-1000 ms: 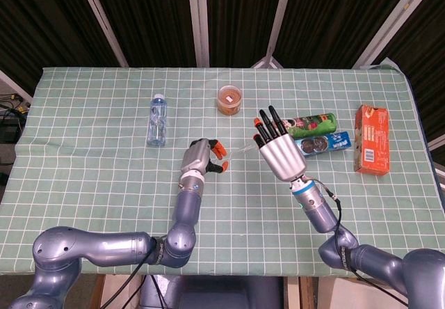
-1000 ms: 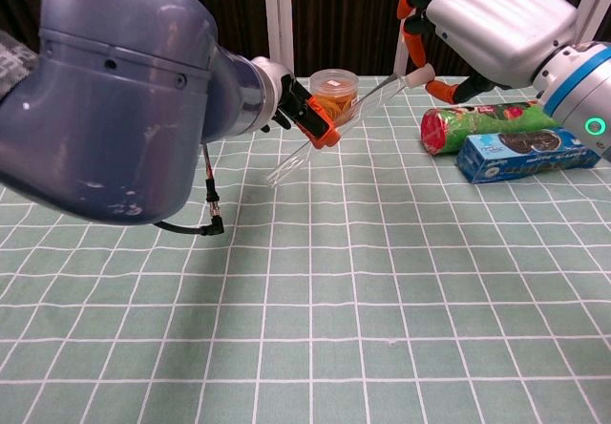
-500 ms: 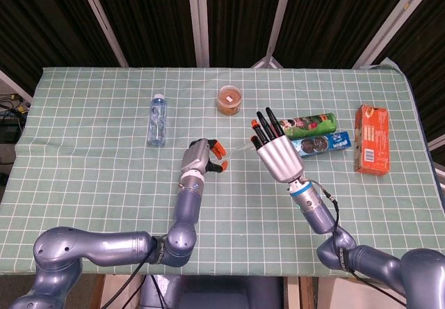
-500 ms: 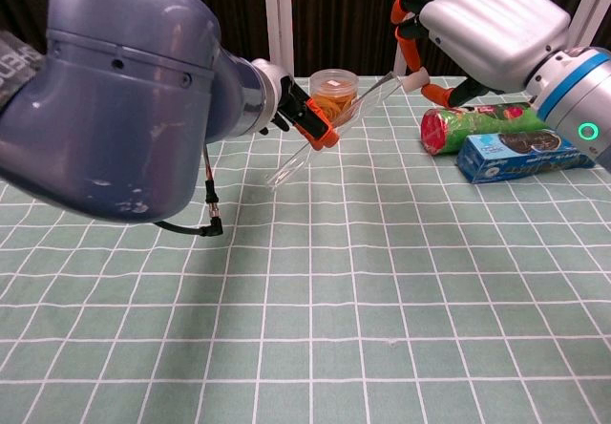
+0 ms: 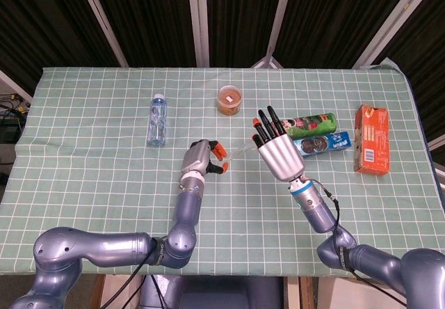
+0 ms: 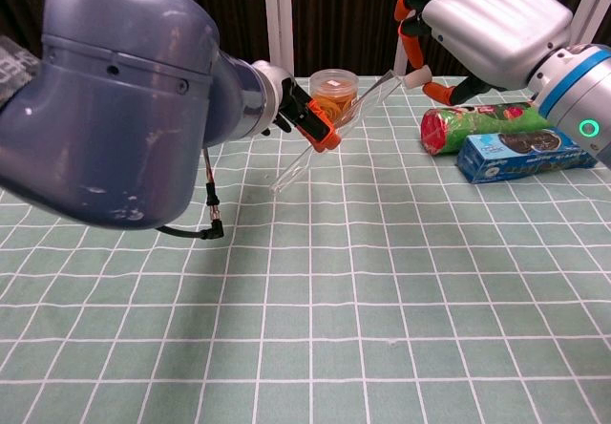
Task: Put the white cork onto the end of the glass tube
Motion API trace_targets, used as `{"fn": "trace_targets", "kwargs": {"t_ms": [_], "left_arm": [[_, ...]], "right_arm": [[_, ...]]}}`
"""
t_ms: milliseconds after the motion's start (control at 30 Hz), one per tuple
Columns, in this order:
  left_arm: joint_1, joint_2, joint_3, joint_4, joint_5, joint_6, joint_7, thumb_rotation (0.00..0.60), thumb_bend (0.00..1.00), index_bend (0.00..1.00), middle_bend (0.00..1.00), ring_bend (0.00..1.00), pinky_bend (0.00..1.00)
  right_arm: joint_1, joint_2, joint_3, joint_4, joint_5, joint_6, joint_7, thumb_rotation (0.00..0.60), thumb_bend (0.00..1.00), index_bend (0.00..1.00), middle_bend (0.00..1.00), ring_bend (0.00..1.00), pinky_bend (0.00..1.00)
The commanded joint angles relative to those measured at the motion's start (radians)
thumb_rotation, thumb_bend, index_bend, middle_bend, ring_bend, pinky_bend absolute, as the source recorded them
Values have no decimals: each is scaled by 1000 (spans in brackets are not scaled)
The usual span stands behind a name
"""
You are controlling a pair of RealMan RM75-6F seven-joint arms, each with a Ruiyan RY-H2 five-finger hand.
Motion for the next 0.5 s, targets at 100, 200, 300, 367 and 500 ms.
{"fn": "trace_targets", "kwargs": {"t_ms": [100,200,300,367,500], "left_arm": [[0,0,0,0,3,1,0,600,619,573,473,128,0],[-1,-1,1,0,5,2,0,600,618,572,474,129,0],[-1,-2,1,0,5,2,0,600,618,572,474,129,0],[-3,-4,1,1,5,3,1,600,618,572,473,129,0],[-6,-9,1,-1,4,3,2,600,618,571,473,128,0]], "right_arm": [[0,3,1,-3,0,1,2,600,369,656,263,110,0],[-1,7,2,-6,2,1,3,600,369,655,263,110,0],[-1,11,3,-8,2,1,3,600,369,656,263,110,0],[0,12,4,-9,3,1,2,600,369,656,263,110,0],[0,12,3,-9,2,0,3,600,370,656,263,110,0]]}}
